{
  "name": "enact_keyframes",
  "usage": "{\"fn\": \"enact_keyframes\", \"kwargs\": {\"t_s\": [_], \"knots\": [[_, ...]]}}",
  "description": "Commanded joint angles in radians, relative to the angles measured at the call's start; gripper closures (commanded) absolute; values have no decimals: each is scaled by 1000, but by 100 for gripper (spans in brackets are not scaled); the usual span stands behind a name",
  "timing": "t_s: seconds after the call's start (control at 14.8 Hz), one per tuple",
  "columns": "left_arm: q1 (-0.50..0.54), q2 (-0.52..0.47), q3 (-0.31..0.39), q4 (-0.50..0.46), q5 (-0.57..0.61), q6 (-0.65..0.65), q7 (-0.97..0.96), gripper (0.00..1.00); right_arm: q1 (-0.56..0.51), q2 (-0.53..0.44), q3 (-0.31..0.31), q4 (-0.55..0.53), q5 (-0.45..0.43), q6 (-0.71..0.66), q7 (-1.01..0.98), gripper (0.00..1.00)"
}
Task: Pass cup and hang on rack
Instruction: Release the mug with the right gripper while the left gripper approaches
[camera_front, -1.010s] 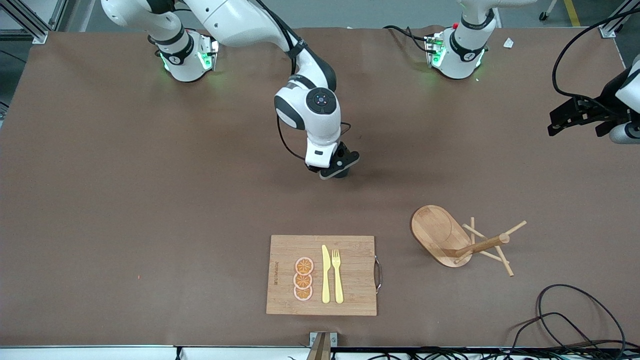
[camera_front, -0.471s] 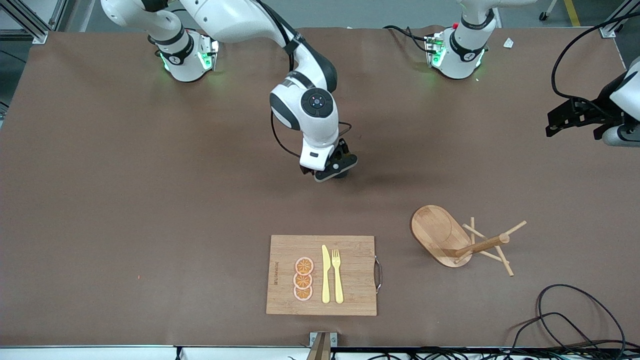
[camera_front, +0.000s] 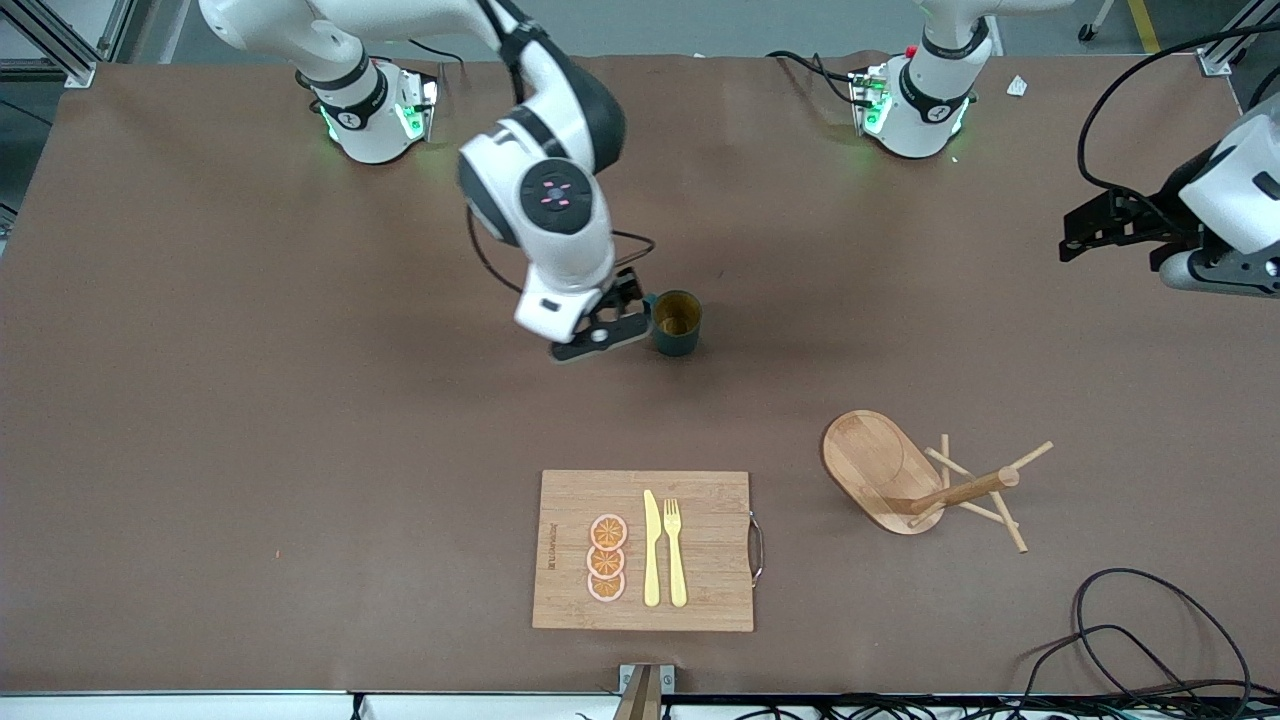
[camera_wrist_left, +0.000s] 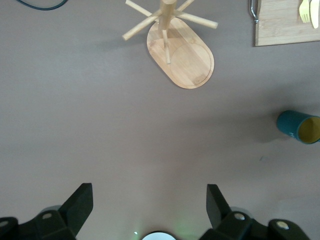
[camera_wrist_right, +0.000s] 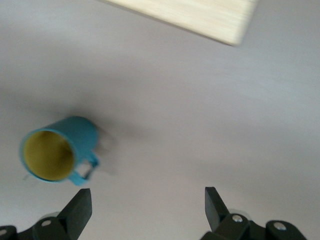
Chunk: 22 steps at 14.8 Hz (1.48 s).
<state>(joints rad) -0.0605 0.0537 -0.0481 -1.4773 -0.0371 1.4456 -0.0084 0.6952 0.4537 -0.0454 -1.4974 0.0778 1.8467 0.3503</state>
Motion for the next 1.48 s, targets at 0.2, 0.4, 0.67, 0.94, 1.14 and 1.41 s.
{"fn": "enact_keyframes", "kwargs": {"t_s": [0.2,0.4,0.67,0.94,1.14,1.41], "knots": [[-10,0,-131,12,6,-7,-302,0,-360,-96,19,6,4,-178,-4,0],[-48,27,-228,14,63,19,-540,0,-456,-141,18,-9,-15,-201,-51,0],[-200,106,-277,17,124,48,-914,0,-548,-174,19,-14,-62,-237,-148,0],[-445,222,-277,25,283,113,-1240,0,-657,-198,16,-1,-73,-277,-247,0],[-599,360,-276,104,423,131,-1424,0,-739,-195,19,63,-92,-294,-359,0],[-764,513,-260,163,620,133,-1579,0,-778,-190,21,89,-79,-331,-390,0]]}}
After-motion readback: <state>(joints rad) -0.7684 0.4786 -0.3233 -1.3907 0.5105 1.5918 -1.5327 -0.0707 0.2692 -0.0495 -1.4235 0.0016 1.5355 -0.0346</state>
